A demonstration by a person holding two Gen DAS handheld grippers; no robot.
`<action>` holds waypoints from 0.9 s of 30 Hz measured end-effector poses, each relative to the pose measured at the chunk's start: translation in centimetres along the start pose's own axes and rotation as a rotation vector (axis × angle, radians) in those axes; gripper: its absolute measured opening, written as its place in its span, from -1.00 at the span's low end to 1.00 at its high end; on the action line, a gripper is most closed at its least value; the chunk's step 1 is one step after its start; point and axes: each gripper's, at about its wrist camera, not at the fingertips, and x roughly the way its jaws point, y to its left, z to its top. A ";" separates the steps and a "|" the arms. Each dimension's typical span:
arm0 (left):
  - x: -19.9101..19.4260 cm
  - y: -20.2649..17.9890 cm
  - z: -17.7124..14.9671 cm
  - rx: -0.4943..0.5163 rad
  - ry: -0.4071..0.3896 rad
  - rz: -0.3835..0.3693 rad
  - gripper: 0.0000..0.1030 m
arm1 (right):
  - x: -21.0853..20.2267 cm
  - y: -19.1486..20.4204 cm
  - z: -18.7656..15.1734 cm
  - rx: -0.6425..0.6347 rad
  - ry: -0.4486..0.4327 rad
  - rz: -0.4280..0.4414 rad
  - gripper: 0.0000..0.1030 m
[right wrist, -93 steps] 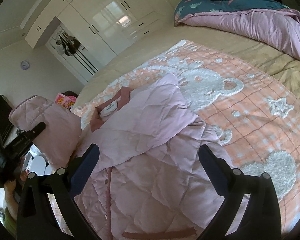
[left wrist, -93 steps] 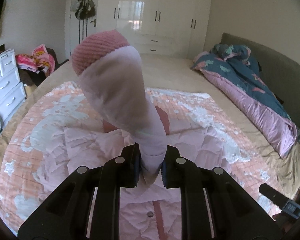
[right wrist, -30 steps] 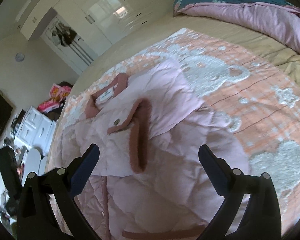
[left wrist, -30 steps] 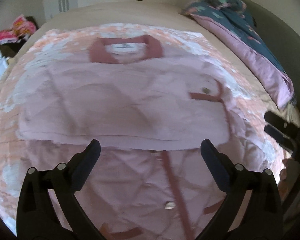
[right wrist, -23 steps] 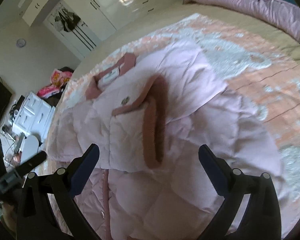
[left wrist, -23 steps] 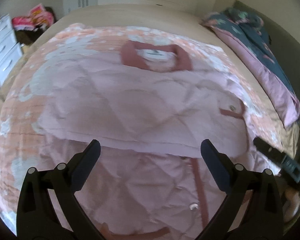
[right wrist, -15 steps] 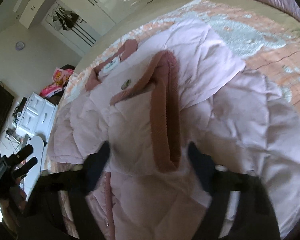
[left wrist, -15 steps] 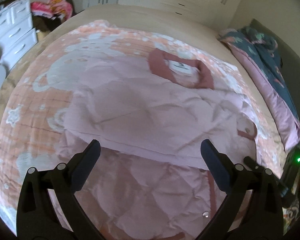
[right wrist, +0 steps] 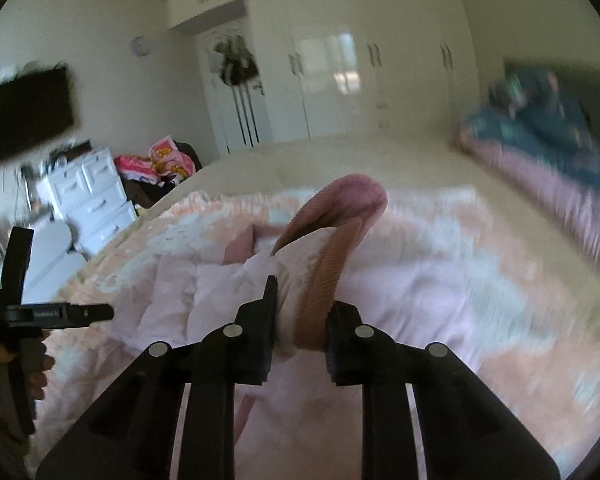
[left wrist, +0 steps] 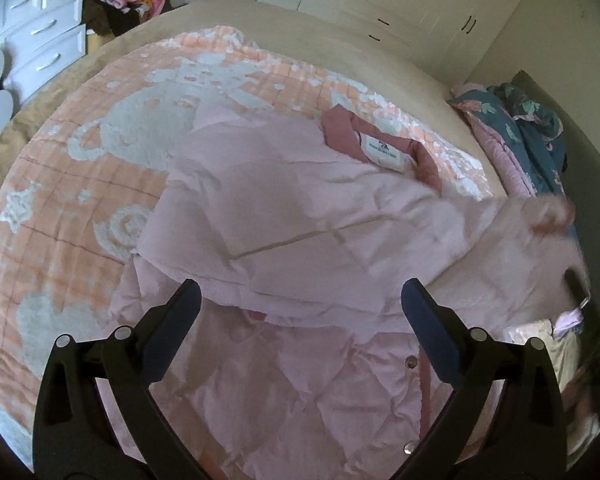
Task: Fold large clothes
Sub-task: 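Straighten the cuff, lay it on the jacket and open the right tool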
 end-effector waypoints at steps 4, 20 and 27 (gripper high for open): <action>0.4 0.3 0.6 -0.012 -0.002 -0.001 0.82 | 1.5 -0.9 1.8 -0.043 0.000 -0.041 -0.63; 2.4 -1.1 1.1 0.056 0.013 0.026 0.82 | 5.7 -5.3 -3.8 0.175 0.155 -0.069 -0.63; 3.1 -2.2 1.5 0.088 0.012 0.041 0.82 | 6.1 -5.9 -4.8 0.230 0.200 -0.075 -0.60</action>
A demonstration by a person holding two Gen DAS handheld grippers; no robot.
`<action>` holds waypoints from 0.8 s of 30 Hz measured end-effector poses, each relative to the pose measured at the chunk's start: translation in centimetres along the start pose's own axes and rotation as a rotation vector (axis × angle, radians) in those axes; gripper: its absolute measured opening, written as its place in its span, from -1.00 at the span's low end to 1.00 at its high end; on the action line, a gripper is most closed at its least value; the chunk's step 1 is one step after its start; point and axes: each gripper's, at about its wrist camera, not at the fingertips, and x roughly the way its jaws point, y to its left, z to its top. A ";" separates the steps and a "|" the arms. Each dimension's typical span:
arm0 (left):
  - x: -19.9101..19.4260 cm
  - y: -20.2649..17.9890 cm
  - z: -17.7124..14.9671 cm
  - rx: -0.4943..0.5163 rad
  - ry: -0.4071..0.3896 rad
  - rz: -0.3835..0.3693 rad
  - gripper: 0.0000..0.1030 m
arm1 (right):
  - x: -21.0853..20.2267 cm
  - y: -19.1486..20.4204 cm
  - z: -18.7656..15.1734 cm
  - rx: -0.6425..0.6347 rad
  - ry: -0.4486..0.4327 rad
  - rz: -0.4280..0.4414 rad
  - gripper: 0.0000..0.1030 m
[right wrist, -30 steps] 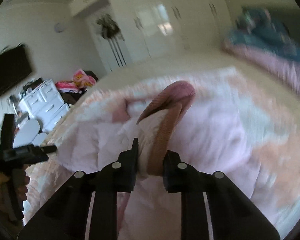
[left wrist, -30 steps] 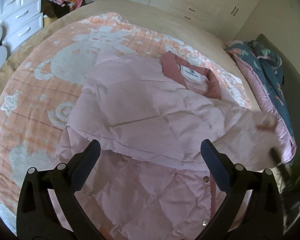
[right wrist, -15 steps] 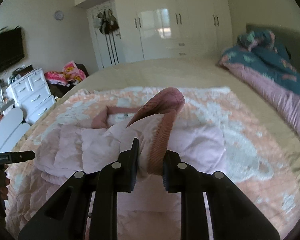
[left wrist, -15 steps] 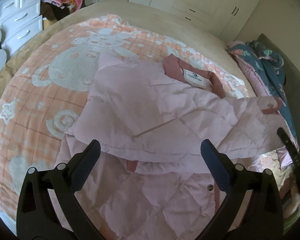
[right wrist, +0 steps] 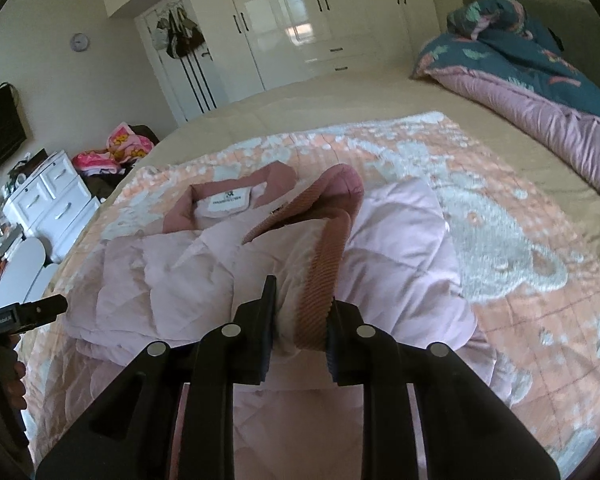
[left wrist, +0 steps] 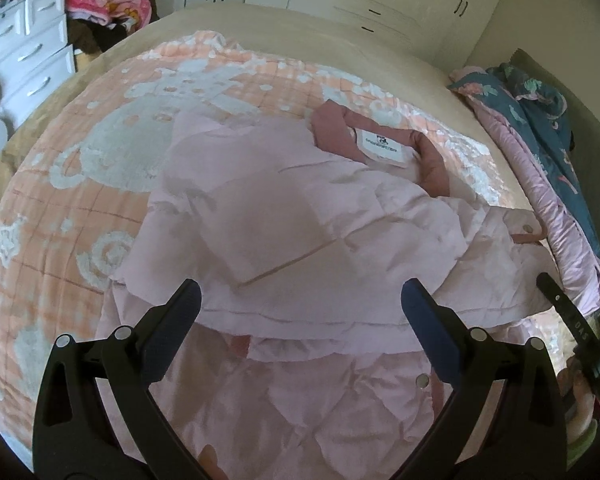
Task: Fold large clothes
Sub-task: 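Straighten the cuff, lay it on the jacket and open the right tool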
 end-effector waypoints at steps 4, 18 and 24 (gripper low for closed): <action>0.3 -0.1 0.2 0.002 0.002 -0.001 0.82 | 0.1 -0.4 -0.3 0.036 0.028 0.000 -0.47; 1.5 -0.4 0.9 0.056 0.034 0.024 0.82 | -2.6 -0.2 0.8 0.063 -0.019 -0.021 -0.05; 3.7 0.6 0.9 0.073 0.094 0.068 0.82 | -2.8 2.0 1.5 -0.002 -0.014 0.016 0.13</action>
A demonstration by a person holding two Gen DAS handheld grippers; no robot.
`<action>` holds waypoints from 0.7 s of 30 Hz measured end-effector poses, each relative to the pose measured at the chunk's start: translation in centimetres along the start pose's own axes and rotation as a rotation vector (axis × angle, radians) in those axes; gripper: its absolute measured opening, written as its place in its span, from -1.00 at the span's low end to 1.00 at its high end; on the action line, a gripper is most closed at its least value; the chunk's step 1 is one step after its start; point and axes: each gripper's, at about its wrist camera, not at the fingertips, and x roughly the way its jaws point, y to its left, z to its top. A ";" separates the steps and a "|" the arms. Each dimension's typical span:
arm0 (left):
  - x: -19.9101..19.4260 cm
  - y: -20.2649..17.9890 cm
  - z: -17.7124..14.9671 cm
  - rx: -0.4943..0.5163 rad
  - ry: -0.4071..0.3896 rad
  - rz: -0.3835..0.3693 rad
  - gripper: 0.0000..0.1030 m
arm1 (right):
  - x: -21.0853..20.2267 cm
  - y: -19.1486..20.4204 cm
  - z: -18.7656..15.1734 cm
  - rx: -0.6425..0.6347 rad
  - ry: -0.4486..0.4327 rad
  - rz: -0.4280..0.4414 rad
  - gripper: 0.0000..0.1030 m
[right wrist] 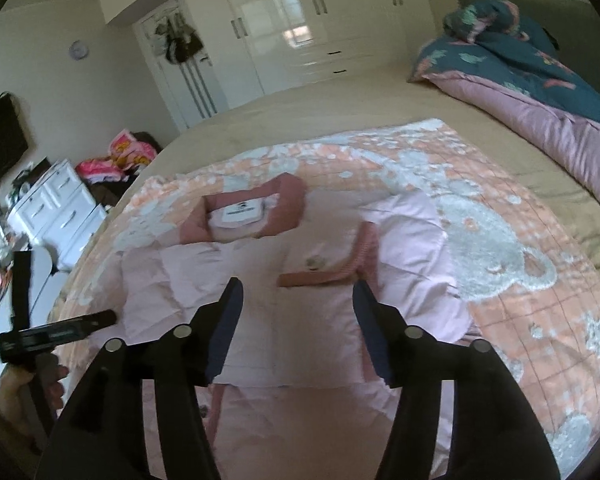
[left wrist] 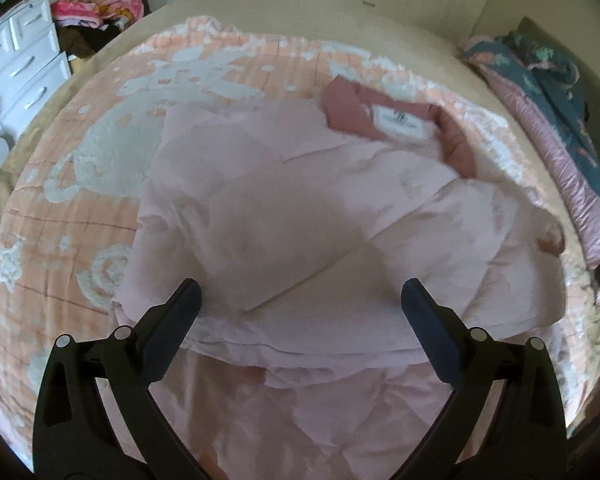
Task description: Fold large clothes
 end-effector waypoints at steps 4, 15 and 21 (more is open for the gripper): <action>1.6 1.3 -0.5 -0.029 0.033 -0.020 0.82 | 0.2 2.1 0.3 -0.041 0.004 0.034 0.32; 2.3 1.6 -1.1 -0.023 0.030 -0.019 0.82 | 3.8 7.4 0.8 -0.186 0.073 0.062 0.48; 2.5 1.7 -1.2 -0.016 0.023 -0.022 0.82 | 8.7 7.9 -0.6 -0.229 0.220 0.018 0.48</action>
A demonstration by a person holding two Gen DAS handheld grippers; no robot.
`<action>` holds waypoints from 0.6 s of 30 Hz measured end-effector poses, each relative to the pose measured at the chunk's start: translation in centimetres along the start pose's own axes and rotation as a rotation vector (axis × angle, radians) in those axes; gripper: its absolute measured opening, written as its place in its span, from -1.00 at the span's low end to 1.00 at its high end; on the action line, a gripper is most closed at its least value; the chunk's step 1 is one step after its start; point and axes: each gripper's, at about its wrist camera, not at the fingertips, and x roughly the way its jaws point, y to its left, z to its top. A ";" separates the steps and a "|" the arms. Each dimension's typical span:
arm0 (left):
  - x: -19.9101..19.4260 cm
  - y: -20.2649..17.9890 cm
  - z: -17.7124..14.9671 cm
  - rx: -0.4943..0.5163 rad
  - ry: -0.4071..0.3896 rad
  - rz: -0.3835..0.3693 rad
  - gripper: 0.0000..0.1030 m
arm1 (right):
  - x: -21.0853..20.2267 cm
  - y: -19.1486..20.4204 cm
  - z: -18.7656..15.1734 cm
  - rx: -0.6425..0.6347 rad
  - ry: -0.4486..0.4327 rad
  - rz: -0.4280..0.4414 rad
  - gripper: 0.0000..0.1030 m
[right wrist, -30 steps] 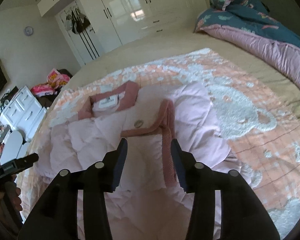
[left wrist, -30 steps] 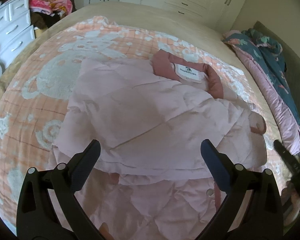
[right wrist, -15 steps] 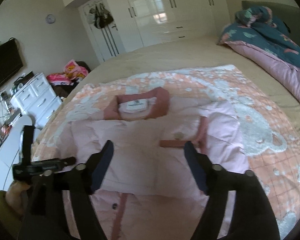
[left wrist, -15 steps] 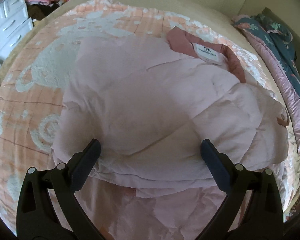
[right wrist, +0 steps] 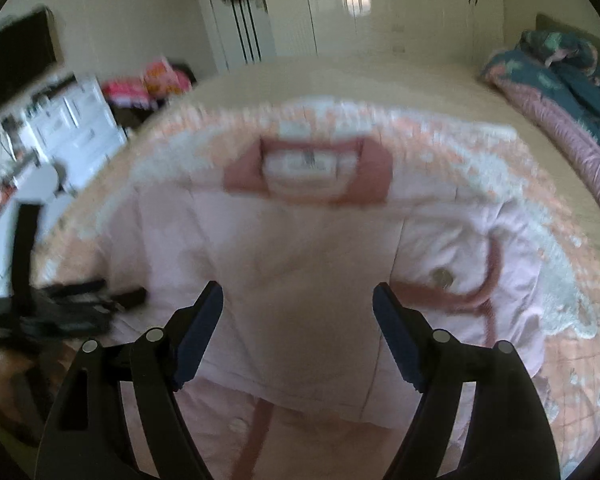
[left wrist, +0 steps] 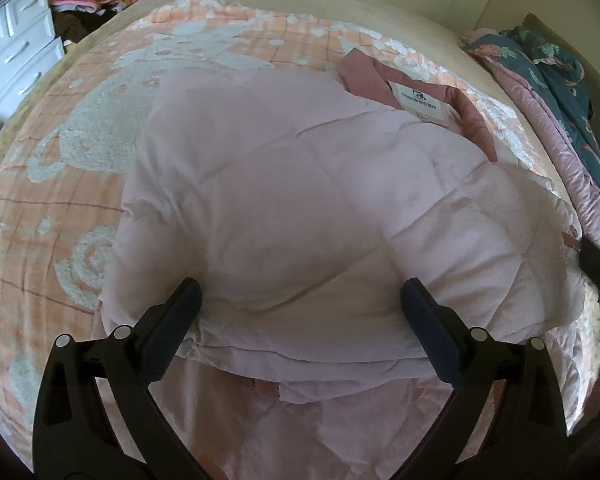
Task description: Fold large clothes
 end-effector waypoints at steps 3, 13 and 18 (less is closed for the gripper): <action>0.0 -0.2 -0.2 0.013 -0.010 0.010 0.83 | 3.4 -0.3 -1.2 -0.020 0.087 -0.019 0.50; -0.2 -0.7 -0.3 0.031 -0.018 0.028 0.82 | 5.9 -0.4 -2.2 -0.019 0.073 -0.046 0.60; -1.2 -1.0 -0.8 0.025 -0.027 0.034 0.82 | 5.6 -0.3 -2.6 -0.017 0.047 -0.051 0.60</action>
